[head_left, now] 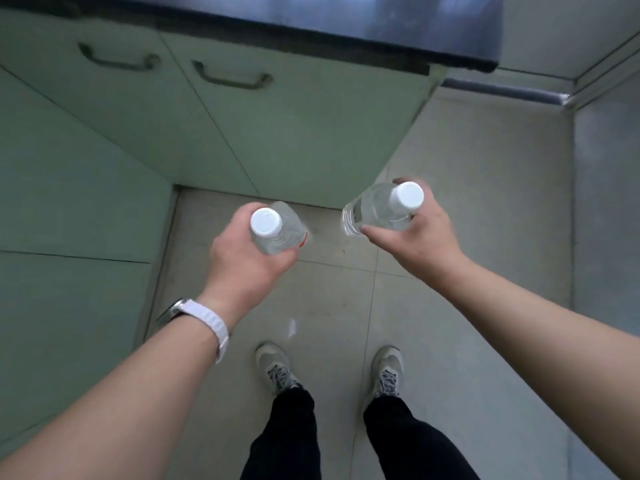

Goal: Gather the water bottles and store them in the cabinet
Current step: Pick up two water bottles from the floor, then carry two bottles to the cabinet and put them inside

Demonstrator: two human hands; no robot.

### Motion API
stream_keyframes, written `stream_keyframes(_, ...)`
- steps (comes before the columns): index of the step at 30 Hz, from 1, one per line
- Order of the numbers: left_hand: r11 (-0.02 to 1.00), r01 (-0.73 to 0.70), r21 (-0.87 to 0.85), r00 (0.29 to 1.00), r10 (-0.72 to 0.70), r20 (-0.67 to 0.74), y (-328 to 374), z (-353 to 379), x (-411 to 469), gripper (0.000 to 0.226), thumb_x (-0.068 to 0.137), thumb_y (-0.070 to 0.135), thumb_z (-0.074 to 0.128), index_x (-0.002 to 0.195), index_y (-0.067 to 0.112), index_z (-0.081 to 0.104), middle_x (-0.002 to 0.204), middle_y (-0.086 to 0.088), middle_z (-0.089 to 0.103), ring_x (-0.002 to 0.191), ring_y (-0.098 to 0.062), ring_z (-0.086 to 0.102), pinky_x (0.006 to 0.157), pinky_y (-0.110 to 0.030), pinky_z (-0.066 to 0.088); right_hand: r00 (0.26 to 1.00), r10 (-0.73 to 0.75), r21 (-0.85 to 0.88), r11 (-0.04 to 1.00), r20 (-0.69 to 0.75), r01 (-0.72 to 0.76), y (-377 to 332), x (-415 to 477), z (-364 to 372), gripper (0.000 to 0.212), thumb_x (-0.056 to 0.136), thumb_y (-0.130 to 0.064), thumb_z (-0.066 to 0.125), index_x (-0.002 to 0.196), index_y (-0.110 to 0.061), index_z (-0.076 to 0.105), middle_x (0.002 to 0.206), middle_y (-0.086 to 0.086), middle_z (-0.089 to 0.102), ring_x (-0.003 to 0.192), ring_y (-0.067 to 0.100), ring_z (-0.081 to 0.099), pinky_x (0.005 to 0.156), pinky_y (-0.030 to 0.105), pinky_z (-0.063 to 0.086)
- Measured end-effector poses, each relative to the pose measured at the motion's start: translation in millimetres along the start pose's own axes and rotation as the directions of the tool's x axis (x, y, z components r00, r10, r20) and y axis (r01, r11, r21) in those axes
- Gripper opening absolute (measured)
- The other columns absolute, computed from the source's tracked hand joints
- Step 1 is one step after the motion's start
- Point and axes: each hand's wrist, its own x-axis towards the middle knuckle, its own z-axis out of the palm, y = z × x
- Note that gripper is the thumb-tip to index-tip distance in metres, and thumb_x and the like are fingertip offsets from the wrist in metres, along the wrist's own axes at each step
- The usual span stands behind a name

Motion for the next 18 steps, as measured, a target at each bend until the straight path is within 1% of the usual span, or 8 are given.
stream_keyframes(3, 0.997, -0.002, -0.083, 1.000, 0.000, -0.025, 16.3, -46.5, -28.8, 0.058, 0.063, 0.036, 0.090, 0.110, 0.047, 0.058, 0.100, 0.019, 0.071, 0.095, -0.011, 0.069, 0.087, -0.034, 0.056, 0.996, -0.092, 0.005, 0.996, 0.001, 0.092, -58.7, -23.7, -16.2, 0.074, 0.066, -0.037, 0.087, 0.128, -0.024, 0.048, 0.106, -0.013, 0.056, 0.094, 0.007, 0.052, 0.084, 0.019, 0.041)
stream_keyframes(5, 0.993, -0.027, -0.119, 0.999, 0.022, -0.046, 26.6, -79.6, -47.6, 0.058, 0.059, 0.041, 0.084, 0.109, 0.052, 0.057, 0.104, 0.022, 0.069, 0.099, -0.010, 0.067, 0.090, -0.037, 0.056, 0.994, -0.108, 0.029, 0.994, 0.019, 0.107, -96.9, -41.9, -24.7, 0.072, 0.066, -0.036, 0.088, 0.125, -0.029, 0.048, 0.102, -0.018, 0.056, 0.091, 0.006, 0.053, 0.084, 0.019, 0.042)
stream_keyframes(7, 0.990, -0.051, -0.135, 0.995, 0.039, -0.087, 37.5, -112.1, -65.9, 0.060, 0.059, 0.041, 0.085, 0.111, 0.049, 0.057, 0.107, 0.021, 0.068, 0.102, -0.011, 0.065, 0.092, -0.038, 0.055, 0.992, -0.119, 0.076, 0.990, 0.040, 0.116, -131.7, -60.6, -30.3, 0.069, 0.066, -0.034, 0.088, 0.122, -0.035, 0.047, 0.099, -0.024, 0.056, 0.093, 0.005, 0.056, 0.084, 0.020, 0.045)
stream_keyframes(8, 0.988, -0.059, -0.145, 0.993, 0.043, -0.113, 42.1, -127.2, -73.7, 0.060, 0.059, 0.042, 0.086, 0.111, 0.049, 0.057, 0.107, 0.021, 0.068, 0.103, -0.011, 0.065, 0.092, -0.038, 0.054, 0.991, -0.125, 0.096, 0.988, 0.051, 0.120, -148.3, -69.2, -32.0, 0.069, 0.066, -0.034, 0.088, 0.121, -0.039, 0.046, 0.099, -0.025, 0.057, 0.094, 0.005, 0.058, 0.085, 0.022, 0.047)
stream_keyframes(11, 0.977, -0.097, -0.191, 0.982, 0.062, -0.180, 50.8, -169.1, -94.1, 0.055, 0.057, 0.049, 0.084, 0.102, 0.060, 0.055, 0.104, 0.027, 0.068, 0.104, -0.008, 0.066, 0.092, -0.037, 0.055, 0.986, -0.149, 0.160, 0.978, 0.082, 0.134, -193.2, -96.2, -33.5, 0.071, 0.063, -0.035, 0.088, 0.120, -0.045, 0.046, 0.101, -0.023, 0.060, 0.098, 0.005, 0.060, 0.088, 0.027, 0.050)
stream_keyframes(13, 0.965, -0.119, -0.235, 0.973, 0.066, -0.223, 54.5, -194.2, -106.5, 0.057, 0.060, 0.045, 0.090, 0.105, 0.057, 0.058, 0.105, 0.028, 0.069, 0.105, -0.005, 0.067, 0.093, -0.036, 0.055, 0.981, -0.172, 0.217, 0.965, 0.087, 0.150, -220.2, -113.1, -31.4, 0.070, 0.059, -0.036, 0.086, 0.115, -0.050, 0.046, 0.100, -0.024, 0.062, 0.097, 0.004, 0.061, 0.088, 0.030, 0.051)
stream_keyframes(15, 0.952, -0.134, -0.275, 0.962, 0.058, -0.268, 56.5, -215.4, -116.8, 0.060, 0.064, 0.037, 0.093, 0.112, 0.049, 0.061, 0.107, 0.025, 0.071, 0.105, -0.004, 0.067, 0.094, -0.037, 0.056, 0.977, -0.200, 0.287, 0.943, 0.081, 0.169, -245.3, -128.0, -29.2, 0.067, 0.060, -0.030, 0.085, 0.114, -0.044, 0.048, 0.096, -0.027, 0.063, 0.092, 0.003, 0.063, 0.084, 0.033, 0.054)
stream_keyframes(18, 0.936, -0.161, -0.312, 0.949, 0.059, -0.311, 57.6, -239.7, -129.2, 0.067, 0.063, 0.044, 0.092, 0.122, 0.042, 0.061, 0.110, 0.022, 0.071, 0.106, -0.006, 0.068, 0.094, -0.040, 0.057, 0.963, -0.259, 0.378, 0.900, 0.068, 0.216, -277.0, -148.1, -26.5, 0.064, 0.067, -0.013, 0.087, 0.116, -0.030, 0.051, 0.097, -0.016, 0.065, 0.090, 0.006, 0.066, 0.082, 0.031, 0.056)
